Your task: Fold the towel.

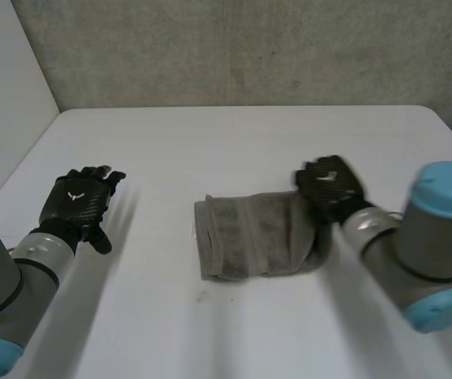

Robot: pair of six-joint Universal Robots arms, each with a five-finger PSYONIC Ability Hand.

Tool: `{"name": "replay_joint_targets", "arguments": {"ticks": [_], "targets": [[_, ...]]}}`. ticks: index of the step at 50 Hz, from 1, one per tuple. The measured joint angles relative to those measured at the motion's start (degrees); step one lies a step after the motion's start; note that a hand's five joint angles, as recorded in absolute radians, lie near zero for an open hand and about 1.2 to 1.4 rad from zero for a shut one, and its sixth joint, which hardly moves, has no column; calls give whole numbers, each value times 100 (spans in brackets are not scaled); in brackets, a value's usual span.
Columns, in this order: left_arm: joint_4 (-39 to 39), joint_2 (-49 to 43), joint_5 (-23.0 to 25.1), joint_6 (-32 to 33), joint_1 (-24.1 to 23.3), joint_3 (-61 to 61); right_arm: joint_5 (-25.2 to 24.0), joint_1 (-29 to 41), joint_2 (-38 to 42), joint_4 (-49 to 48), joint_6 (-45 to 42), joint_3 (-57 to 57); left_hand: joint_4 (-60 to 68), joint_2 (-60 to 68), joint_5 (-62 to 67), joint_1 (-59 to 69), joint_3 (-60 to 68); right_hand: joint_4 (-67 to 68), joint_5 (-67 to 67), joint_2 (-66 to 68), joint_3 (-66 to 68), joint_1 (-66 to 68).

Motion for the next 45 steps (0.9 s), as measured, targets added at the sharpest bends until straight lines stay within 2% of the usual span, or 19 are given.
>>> {"name": "replay_joint_targets", "arguments": {"ticks": [4,8,15,16,18,19,20,22,23,28,33,39,44,45], "targets": [[-1,3,-6,0,0,0,-4,983,434,51,-159,-482,0,0,0,0,0,2,3,22,0,6],[-2,13,-20,-4,1,1,-40,1589,808,68,-445,-660,0,0,0,0,0,4,9,24,5,13],[-3,123,-42,-104,6,40,-49,2103,1164,107,-882,-665,0,0,0,0,0,-17,-2,-33,-60,-72],[-8,166,-46,-197,5,72,-26,2138,1152,139,-929,-635,0,0,0,0,0,-1210,-985,-1154,-1199,-1309],[-24,225,-50,-392,-9,151,-9,2142,1058,184,-921,-588,0,0,0,0,0,-2328,-2086,-2399,-2373,-2661],[-35,245,-52,-484,-20,192,-4,2122,981,204,-885,-558,0,0,0,0,0,-3416,-3013,-3435,-3244,-3806],[-52,275,-53,-629,-42,264,1,2089,890,217,-833,-531,0,0,0,0,0,-3416,-3013,-3435,-3244,-3806],[-99,309,-55,-873,-96,402,0,1940,637,249,-629,-446,0,0,0,0,0,-4965,-4821,-4951,-4965,-5734],[-135,323,-55,-1009,-134,492,0,1835,503,257,-496,-406,0,0,0,0,0,-5262,-5102,-5231,-5293,-6050],[-470,296,-63,-1577,-388,1052,-4,1229,-107,295,292,-210,0,0,0,0,0,-5694,-5495,-5654,-5716,-6570],[-1075,-35,-100,-2003,-882,1948,-1,559,-666,365,1204,41,0,0,0,0,0,-5909,-5580,-5879,-5949,-6813],[-2201,-1043,-473,-2660,-1814,3588,-48,-311,-1135,651,2169,357,20,59,0,19,0,-5947,-5573,-5928,-5985,-6864],[-2928,-1969,-763,-3166,-2412,4695,-208,-694,-1217,998,2525,435,50,81,0,20,0,-5962,-5573,-5928,-5985,-6868],[-2928,-1969,-763,-3166,-2412,4695,-208,-694,-1217,998,2525,435,50,81,0,20,0,-5962,-5573,-5928,-5985,-6868]]}}
